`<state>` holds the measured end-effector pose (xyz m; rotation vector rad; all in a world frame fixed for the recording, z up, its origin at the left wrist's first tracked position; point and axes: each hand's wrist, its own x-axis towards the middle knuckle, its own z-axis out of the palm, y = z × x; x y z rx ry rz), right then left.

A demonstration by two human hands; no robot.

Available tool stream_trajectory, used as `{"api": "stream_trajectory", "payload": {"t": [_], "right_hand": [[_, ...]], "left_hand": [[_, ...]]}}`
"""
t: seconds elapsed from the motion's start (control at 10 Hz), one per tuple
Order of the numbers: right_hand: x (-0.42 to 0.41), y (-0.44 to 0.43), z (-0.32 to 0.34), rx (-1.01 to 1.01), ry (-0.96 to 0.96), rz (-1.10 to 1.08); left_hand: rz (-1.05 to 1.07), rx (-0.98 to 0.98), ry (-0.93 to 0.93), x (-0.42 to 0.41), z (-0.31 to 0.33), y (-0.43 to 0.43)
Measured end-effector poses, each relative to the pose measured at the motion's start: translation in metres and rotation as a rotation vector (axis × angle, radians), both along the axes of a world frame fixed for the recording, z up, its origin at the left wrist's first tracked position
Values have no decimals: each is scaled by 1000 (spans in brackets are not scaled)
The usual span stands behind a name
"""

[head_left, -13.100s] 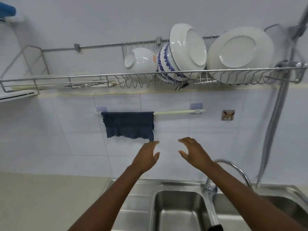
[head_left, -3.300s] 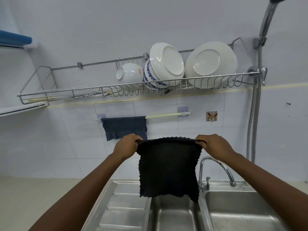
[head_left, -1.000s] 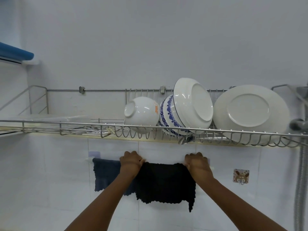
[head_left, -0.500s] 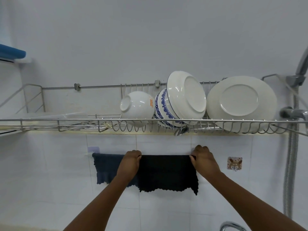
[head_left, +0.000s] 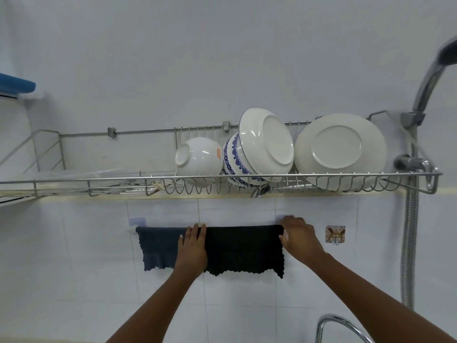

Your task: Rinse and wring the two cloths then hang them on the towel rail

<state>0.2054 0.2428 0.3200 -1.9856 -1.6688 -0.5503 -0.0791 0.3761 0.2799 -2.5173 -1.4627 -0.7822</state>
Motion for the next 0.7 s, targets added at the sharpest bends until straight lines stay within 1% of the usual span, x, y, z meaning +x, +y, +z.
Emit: {"api": "stream_trajectory", "payload": {"t": [0.1,0.2,0.3,0.4,0.6,0.7], "right_hand": [[5,-25,-17,59,43,16],[20,-50,-33,79,55,1],[40,-86,-32,64,70,21],[57,-127,-13,68,83,17],[106,-199,14,33,101,13],[128,-226,27,40,104,30]], "left_hand": [[-142,61,-255,22,-12,-16],[-274,36,-270,56,-17,-40],[-369,-39,-225,90,-18,-74],[-422,-78,-141,119,-5,-113],[-456,-68,-163,156,35,-192],[-446,-54,-160,169,50,-216]]}}
